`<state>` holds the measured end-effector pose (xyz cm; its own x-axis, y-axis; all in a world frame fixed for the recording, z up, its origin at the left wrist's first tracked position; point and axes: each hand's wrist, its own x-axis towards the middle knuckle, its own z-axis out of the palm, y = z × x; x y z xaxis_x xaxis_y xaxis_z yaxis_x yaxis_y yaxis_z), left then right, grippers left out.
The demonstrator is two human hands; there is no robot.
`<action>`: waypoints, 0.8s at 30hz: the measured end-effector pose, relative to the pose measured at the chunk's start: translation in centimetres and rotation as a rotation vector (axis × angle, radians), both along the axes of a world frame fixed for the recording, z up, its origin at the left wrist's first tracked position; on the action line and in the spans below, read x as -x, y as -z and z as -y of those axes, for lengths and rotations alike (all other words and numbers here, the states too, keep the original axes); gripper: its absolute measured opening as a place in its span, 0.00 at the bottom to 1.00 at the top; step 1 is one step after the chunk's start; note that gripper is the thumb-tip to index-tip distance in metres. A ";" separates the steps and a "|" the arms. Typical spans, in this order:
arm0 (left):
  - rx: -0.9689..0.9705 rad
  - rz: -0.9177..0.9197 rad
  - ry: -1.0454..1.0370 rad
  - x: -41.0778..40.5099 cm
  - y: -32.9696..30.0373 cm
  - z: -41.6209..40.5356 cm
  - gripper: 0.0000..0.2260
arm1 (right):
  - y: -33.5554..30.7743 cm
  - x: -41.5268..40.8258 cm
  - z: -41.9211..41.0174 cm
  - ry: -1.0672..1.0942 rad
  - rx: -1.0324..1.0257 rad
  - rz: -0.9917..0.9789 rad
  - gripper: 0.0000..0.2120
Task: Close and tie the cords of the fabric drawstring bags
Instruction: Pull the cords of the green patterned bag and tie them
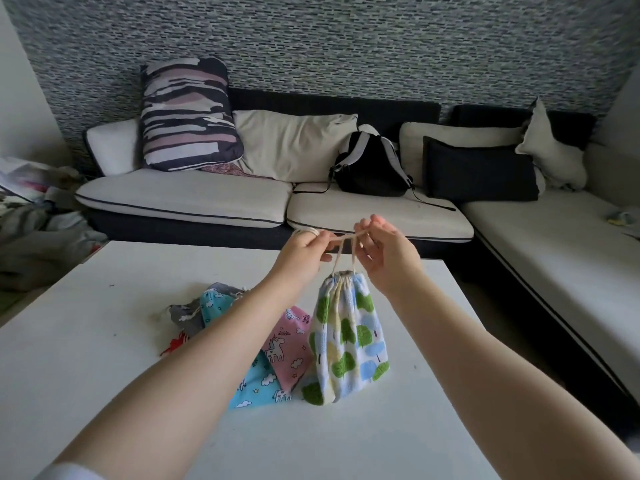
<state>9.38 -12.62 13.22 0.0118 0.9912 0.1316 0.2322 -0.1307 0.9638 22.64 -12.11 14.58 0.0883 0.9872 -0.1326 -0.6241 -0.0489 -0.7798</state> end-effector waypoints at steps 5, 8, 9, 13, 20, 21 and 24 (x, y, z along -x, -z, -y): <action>0.145 -0.302 -0.281 3.3 3.0 -1.2 0.12 | 1.8 -3.0 -0.8 0.298 0.230 0.102 0.14; 0.253 -0.485 -0.297 4.8 4.2 -1.0 0.07 | 2.7 -3.6 -0.7 0.311 0.221 0.384 0.15; 0.272 -0.513 -0.282 4.7 4.1 -1.1 0.07 | 2.8 -3.1 -0.7 0.297 0.169 0.475 0.16; 0.229 -0.729 -0.392 4.5 3.1 -1.5 0.13 | 1.6 -1.0 -0.9 0.164 -0.002 0.743 0.15; 0.013 -0.093 0.039 4.9 1.1 -0.5 0.17 | 0.9 -0.7 -0.6 -0.097 -0.247 1.644 0.11; 0.042 -0.081 0.075 4.9 0.9 -0.6 0.16 | 0.9 -0.7 -0.5 -0.172 -0.264 1.753 0.14; 0.060 -0.100 0.044 4.5 0.6 -0.7 0.16 | 1.3 -0.4 -0.1 -0.344 -0.288 1.982 0.29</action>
<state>4.86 -11.97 12.57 0.0652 0.9955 0.0684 0.3230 -0.0859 0.9425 23.08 -12.04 13.29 -0.2721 0.9620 0.0233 0.9309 0.2693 -0.2468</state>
